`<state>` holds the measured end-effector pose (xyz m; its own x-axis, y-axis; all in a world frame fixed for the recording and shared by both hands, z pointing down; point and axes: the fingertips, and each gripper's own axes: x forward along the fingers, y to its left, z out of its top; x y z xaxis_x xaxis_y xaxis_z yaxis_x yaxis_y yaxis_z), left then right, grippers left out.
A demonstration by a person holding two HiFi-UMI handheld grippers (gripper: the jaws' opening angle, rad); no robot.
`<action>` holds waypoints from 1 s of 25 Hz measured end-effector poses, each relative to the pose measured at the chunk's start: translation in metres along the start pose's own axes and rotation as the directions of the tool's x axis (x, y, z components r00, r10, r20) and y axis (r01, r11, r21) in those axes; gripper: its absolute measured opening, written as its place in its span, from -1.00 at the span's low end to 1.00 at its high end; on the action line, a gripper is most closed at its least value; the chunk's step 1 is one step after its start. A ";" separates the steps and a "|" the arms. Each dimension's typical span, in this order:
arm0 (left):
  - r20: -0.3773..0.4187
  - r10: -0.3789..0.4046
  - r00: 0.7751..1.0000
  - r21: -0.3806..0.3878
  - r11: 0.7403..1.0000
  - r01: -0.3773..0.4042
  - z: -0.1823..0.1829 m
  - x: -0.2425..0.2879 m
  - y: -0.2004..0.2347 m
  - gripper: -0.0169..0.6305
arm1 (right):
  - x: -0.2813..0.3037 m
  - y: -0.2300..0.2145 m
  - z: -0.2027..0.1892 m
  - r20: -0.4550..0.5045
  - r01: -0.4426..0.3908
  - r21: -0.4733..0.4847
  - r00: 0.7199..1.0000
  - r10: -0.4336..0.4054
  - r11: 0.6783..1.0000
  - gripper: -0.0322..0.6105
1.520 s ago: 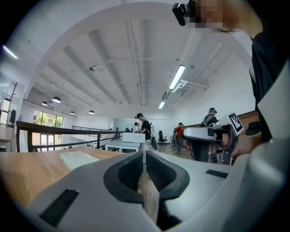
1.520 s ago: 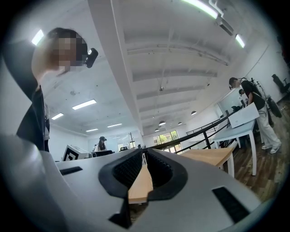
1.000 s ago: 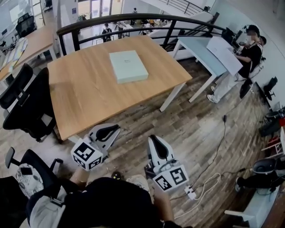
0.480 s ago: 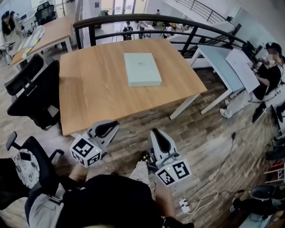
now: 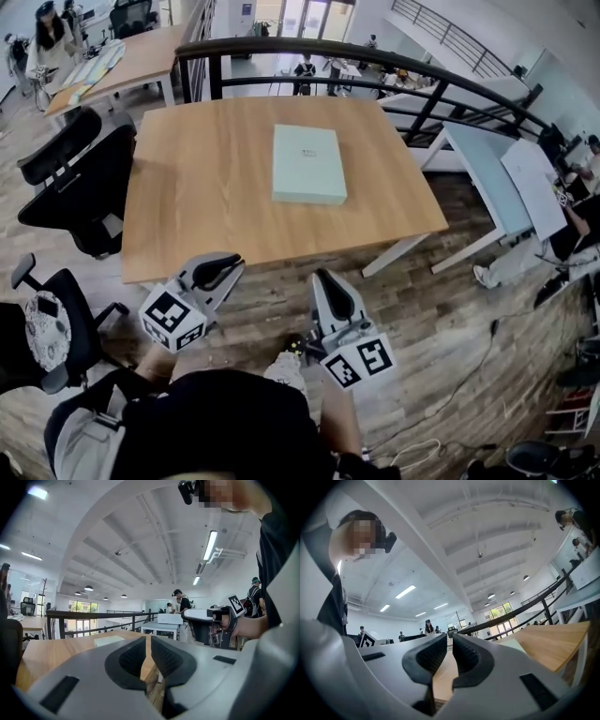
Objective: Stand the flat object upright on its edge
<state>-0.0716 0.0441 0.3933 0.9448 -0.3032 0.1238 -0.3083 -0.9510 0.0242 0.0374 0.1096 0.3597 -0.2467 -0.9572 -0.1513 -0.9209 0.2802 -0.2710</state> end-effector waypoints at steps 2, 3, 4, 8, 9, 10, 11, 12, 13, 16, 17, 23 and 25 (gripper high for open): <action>-0.010 0.014 1.000 0.003 1.000 -0.014 0.000 0.007 0.001 -0.86 | 0.003 -0.010 0.000 0.005 -0.010 0.013 1.000 0.010 1.000 -0.82; -0.014 0.021 1.000 0.003 1.000 -0.021 0.000 0.010 0.002 -0.86 | 0.003 -0.015 0.000 0.007 -0.015 0.019 1.000 0.015 1.000 -0.82; -0.017 0.029 0.999 0.004 1.000 -0.029 0.001 0.013 0.002 -0.86 | 0.003 -0.019 0.001 0.010 -0.020 0.025 1.000 0.020 0.999 -0.82; -0.023 0.058 0.998 0.009 0.998 -0.058 0.009 0.029 0.003 -0.86 | 0.004 -0.039 0.007 0.020 -0.041 0.046 0.999 0.040 0.998 -0.82; -0.022 0.067 0.997 0.012 0.998 -0.067 0.011 0.034 0.003 -0.86 | 0.005 -0.045 0.009 0.021 -0.046 0.050 0.999 0.045 0.998 -0.82; -0.020 0.077 0.997 0.015 0.997 -0.077 0.014 0.038 0.004 -0.86 | 0.005 -0.051 0.011 0.020 -0.051 0.054 0.999 0.049 0.997 -0.82; -0.017 0.087 0.996 0.017 0.996 -0.086 0.016 0.043 0.004 -0.86 | 0.006 -0.057 0.013 0.020 -0.055 0.058 0.998 0.054 0.997 -0.82; -0.015 0.095 0.995 0.018 0.995 -0.095 0.018 0.047 0.004 -0.86 | 0.007 -0.063 0.015 0.019 -0.060 0.061 0.998 0.059 0.996 -0.82; -0.016 0.102 0.995 0.016 0.995 -0.101 0.020 0.052 0.005 -0.86 | 0.009 -0.068 0.016 0.017 -0.064 0.064 0.998 0.064 0.996 -0.82; -0.028 0.122 0.992 0.015 0.993 -0.121 0.021 0.066 0.008 -0.86 | 0.015 -0.084 0.019 0.014 -0.080 0.072 0.997 0.079 0.994 -0.82; -0.030 0.128 0.991 0.015 0.992 -0.128 0.022 0.070 0.009 -0.86 | 0.016 -0.090 0.021 0.013 -0.086 0.072 0.996 0.085 0.994 -0.82; -0.028 0.160 0.987 0.028 0.987 -0.160 0.031 0.110 0.007 -0.86 | 0.016 -0.131 0.037 0.009 -0.109 0.063 0.994 0.108 0.992 -0.82; -0.022 0.157 0.987 0.034 0.987 -0.156 0.034 0.128 0.003 -0.86 | 0.013 -0.147 0.040 0.005 -0.111 0.063 0.994 0.111 0.992 -0.82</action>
<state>0.0522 0.0004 0.3754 0.8819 -0.4476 0.1483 -0.4485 -0.8933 -0.0292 0.1815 0.0592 0.3595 -0.3457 -0.9199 -0.1851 -0.8669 0.3886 -0.3121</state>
